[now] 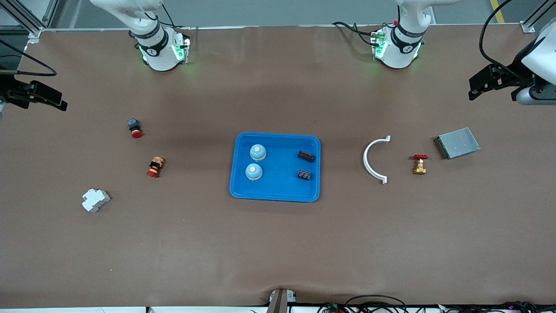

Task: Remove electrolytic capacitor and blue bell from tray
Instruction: 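Reach the left gripper down to a brown capacitor in the tray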

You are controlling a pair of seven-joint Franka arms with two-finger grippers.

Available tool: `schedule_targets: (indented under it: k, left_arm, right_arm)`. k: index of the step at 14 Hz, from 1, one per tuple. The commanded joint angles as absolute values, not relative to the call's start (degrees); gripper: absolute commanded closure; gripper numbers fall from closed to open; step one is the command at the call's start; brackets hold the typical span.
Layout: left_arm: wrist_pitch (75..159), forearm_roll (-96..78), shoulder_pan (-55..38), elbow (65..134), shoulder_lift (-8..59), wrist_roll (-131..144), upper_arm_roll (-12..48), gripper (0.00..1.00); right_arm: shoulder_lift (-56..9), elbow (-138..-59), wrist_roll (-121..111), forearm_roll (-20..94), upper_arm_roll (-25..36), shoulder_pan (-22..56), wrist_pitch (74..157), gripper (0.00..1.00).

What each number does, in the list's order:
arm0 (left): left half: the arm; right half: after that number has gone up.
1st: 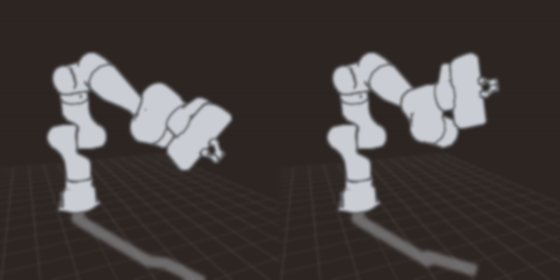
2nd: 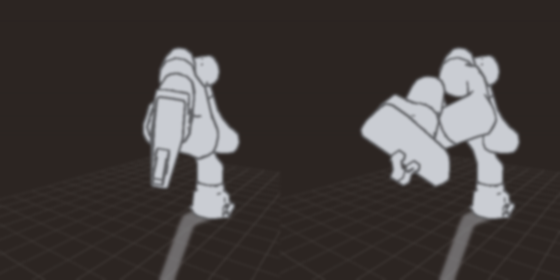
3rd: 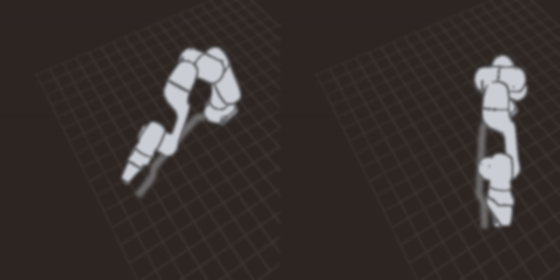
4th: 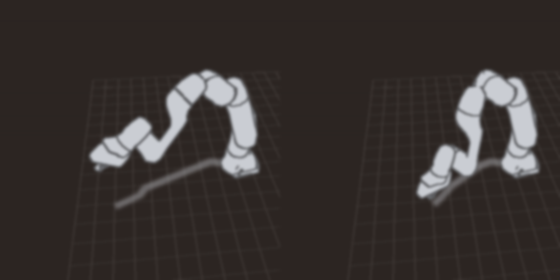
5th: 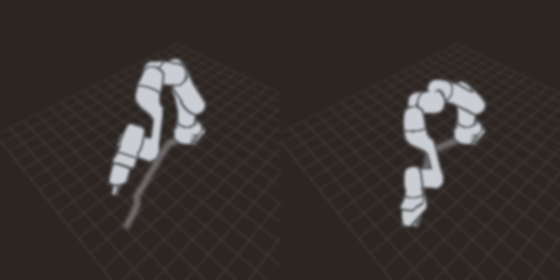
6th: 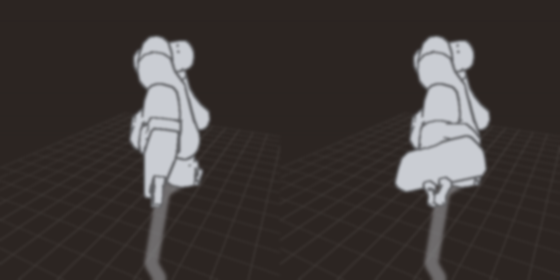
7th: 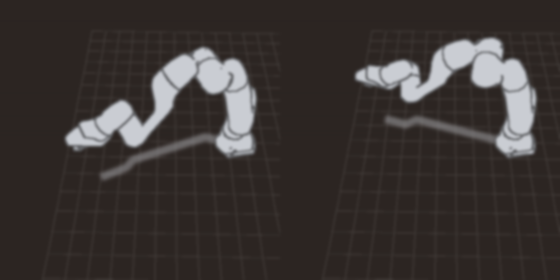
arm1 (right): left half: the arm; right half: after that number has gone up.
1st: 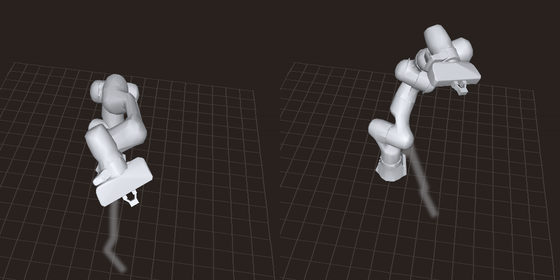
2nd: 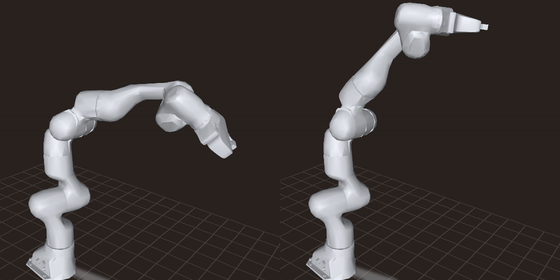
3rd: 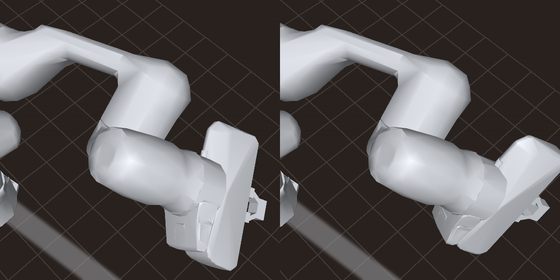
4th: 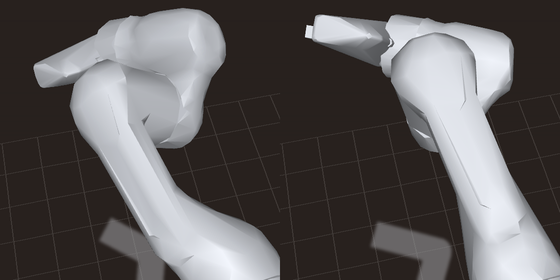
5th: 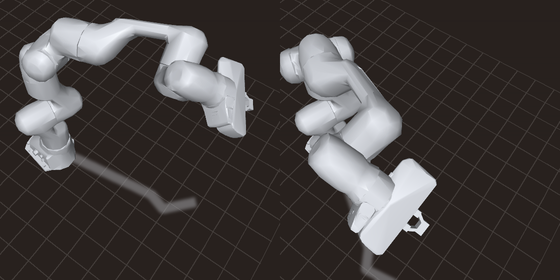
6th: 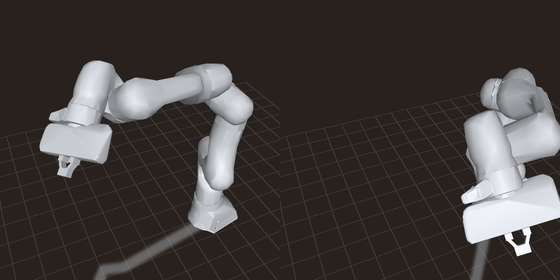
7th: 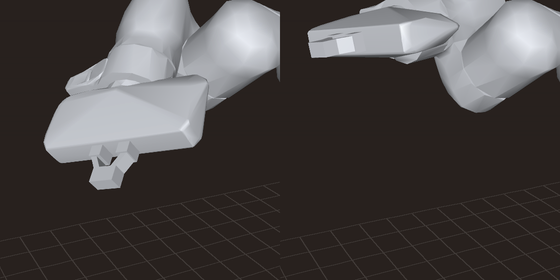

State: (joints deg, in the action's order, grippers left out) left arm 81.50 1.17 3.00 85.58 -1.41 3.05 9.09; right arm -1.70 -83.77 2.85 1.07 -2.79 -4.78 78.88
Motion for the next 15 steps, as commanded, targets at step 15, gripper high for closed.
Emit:
schedule_targets:
  k: [15]
  left_arm:
    - [97.8, -3.4, -2.7, 90.8, 15.7, 21.3, 10.5, 0.0]
  right_arm:
    - [-1.2, -83.9, 3.6, 1.3, -2.7, -4.3, 78.8, 0.0]
